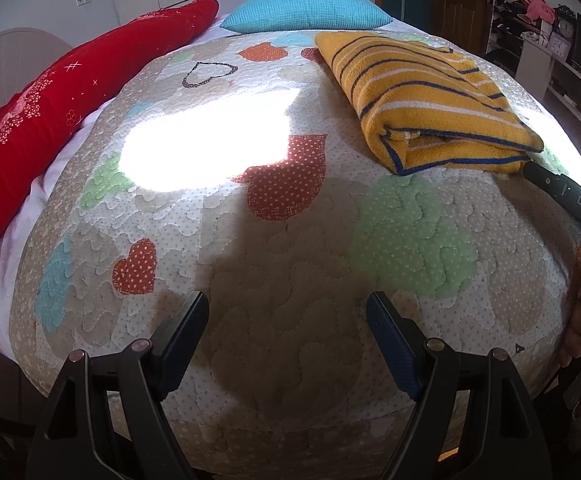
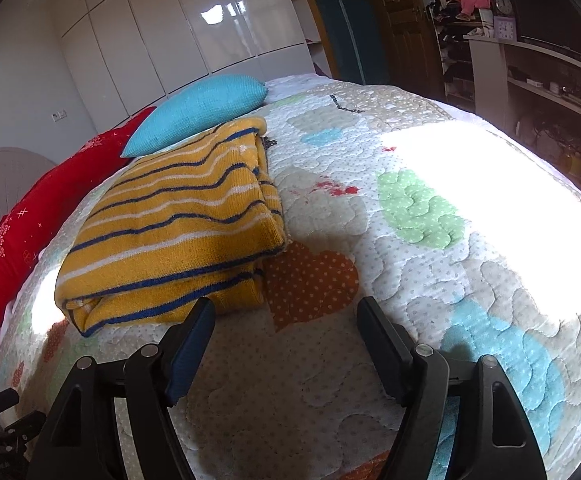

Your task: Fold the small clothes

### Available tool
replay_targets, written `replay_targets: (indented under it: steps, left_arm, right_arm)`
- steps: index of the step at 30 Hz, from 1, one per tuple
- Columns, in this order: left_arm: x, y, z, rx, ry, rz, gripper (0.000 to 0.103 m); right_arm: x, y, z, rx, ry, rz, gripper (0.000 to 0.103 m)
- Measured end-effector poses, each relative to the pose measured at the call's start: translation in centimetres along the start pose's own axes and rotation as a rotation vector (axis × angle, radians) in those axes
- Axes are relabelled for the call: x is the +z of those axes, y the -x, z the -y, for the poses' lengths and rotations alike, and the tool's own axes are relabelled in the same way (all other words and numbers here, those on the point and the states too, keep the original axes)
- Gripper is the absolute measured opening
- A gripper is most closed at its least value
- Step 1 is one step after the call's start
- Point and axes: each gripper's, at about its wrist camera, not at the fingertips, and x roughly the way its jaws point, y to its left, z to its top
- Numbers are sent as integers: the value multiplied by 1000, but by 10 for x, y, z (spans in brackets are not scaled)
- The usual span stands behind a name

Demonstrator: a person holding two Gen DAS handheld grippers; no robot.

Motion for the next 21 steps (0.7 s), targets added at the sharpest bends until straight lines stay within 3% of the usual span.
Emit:
replay_targets:
  steps: [21]
  left_arm:
    - [-3,-9,-2,0,28,-22,91]
  right_arm:
    - [-5,-7,-14,-48,89,15,88]
